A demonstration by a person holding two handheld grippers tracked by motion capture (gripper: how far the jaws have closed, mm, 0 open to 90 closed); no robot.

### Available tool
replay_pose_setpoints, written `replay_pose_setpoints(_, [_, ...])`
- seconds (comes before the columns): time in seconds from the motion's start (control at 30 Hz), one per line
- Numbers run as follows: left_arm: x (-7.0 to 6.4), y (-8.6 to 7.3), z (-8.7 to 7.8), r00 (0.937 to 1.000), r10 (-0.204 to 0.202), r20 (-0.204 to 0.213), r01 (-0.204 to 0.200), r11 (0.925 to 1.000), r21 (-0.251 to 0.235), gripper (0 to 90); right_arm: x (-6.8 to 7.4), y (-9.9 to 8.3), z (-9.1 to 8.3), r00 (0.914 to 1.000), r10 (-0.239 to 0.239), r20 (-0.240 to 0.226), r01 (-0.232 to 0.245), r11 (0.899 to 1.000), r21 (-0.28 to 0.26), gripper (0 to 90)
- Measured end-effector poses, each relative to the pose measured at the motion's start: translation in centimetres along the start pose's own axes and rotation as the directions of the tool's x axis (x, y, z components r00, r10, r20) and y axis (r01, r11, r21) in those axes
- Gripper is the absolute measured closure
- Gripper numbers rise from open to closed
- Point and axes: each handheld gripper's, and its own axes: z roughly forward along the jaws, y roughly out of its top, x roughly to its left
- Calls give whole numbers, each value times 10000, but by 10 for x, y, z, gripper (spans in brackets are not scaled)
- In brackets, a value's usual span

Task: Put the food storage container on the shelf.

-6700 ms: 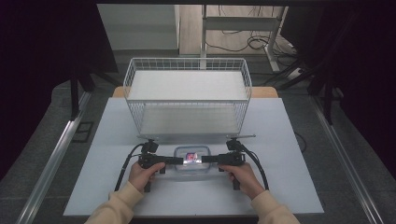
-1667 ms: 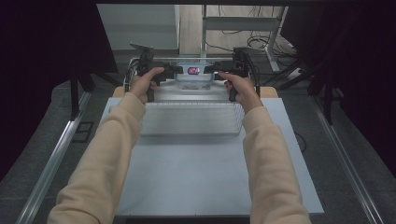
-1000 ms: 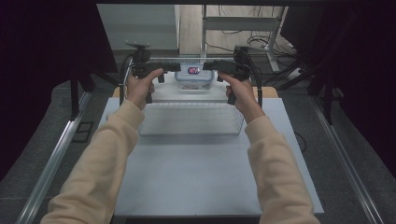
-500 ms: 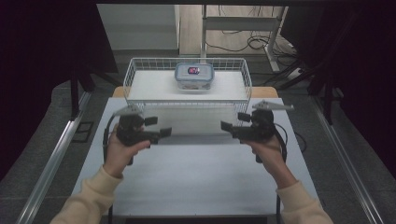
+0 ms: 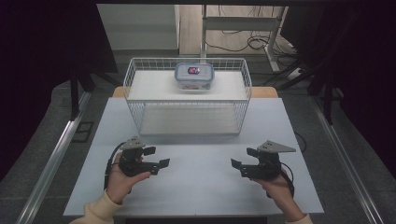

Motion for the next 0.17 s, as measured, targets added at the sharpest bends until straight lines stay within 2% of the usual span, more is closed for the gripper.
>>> replay_pose_setpoints(0.17, [0, 0, -1, 10000, -12, 21, 12, 10000, -32, 195, 3, 8, -8, 9999, -78, 71, 81, 9990, -450, 188])
